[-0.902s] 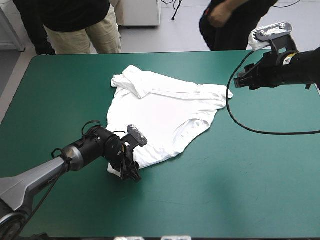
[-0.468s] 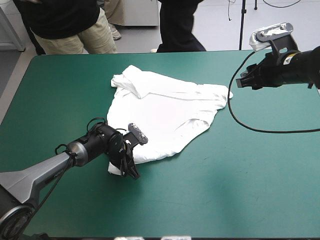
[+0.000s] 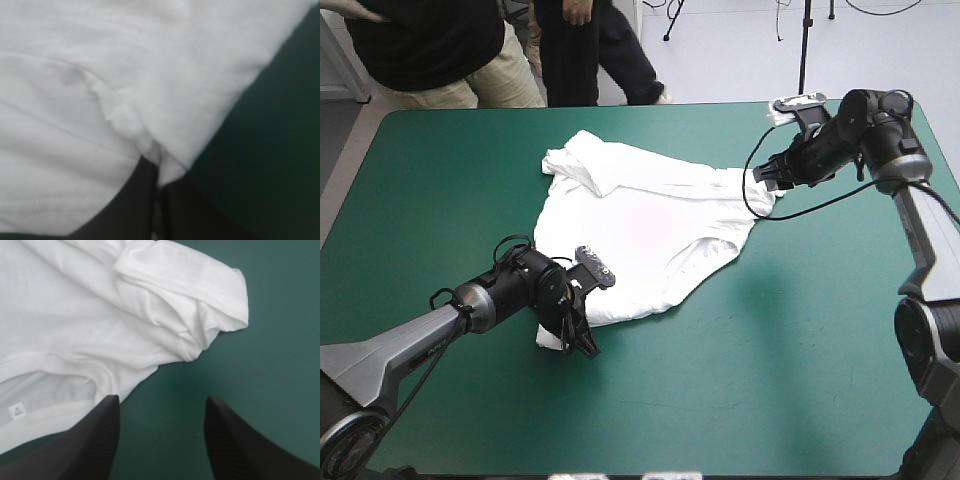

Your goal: Fold the cloth

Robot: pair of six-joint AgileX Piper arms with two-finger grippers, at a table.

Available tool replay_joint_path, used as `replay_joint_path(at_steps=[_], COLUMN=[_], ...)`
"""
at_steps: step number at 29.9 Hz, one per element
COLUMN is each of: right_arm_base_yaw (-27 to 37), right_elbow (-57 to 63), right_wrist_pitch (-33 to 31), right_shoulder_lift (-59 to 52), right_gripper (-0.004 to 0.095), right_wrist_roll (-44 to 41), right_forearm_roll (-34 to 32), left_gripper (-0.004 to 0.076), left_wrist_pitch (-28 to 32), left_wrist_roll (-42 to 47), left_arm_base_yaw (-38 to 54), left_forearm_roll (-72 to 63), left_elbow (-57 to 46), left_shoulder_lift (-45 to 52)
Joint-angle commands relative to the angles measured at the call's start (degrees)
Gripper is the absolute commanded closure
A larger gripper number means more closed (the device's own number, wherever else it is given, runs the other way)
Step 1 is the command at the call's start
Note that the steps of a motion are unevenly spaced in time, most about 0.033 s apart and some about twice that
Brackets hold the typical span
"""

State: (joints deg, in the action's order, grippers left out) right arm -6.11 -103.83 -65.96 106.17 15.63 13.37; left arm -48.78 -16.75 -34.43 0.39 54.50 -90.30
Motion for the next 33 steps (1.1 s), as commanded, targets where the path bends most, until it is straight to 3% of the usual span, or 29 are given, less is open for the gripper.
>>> replay_joint_path(at_steps=[1, 19, 22, 24, 26, 33], right_arm_base_yaw=[-0.21, -8.13, -8.78, -9.02, -9.24, -9.24], right_elbow=[-1.49, -1.49, -1.49, -1.49, -1.49, -1.49], right_wrist_pitch=[4.90, 2.12, 0.55, 0.13, -0.13, 1.11], right_shoulder_lift=[1.48, 14.74, 15.47, 15.47, 15.25, 11.01], right_gripper=[0.0412, 0.0415, 0.0505, 0.0684, 0.0926, 0.0906], right_wrist_roll=[0.09, -3.41, -3.29, -2.08, -0.54, -0.80], right_forearm_roll=[1.06, -2.88, -3.01, -2.91, -2.91, -4.07], left_gripper=[0.0733, 0.0733, 0.0733, 0.0733, 0.0733, 0.0733], left_wrist_pitch=[-4.54, -3.96, -3.82, -3.27, -2.66, -1.08], left_wrist_roll=[0.98, 0.88, 0.88, 0.88, 0.88, 1.18], left_arm_base_yaw=[-0.38, -0.38, -0.38, -0.38, -0.38, -0.28], left_forearm_roll=[-5.72, -6.44, -6.33, -6.21, -5.81, -3.79], left_elbow=[-0.29, -0.29, -0.29, -0.29, -0.29, 1.02], left_shoulder_lift=[0.15, 0.15, 0.15, 0.15, 0.29, 2.17])
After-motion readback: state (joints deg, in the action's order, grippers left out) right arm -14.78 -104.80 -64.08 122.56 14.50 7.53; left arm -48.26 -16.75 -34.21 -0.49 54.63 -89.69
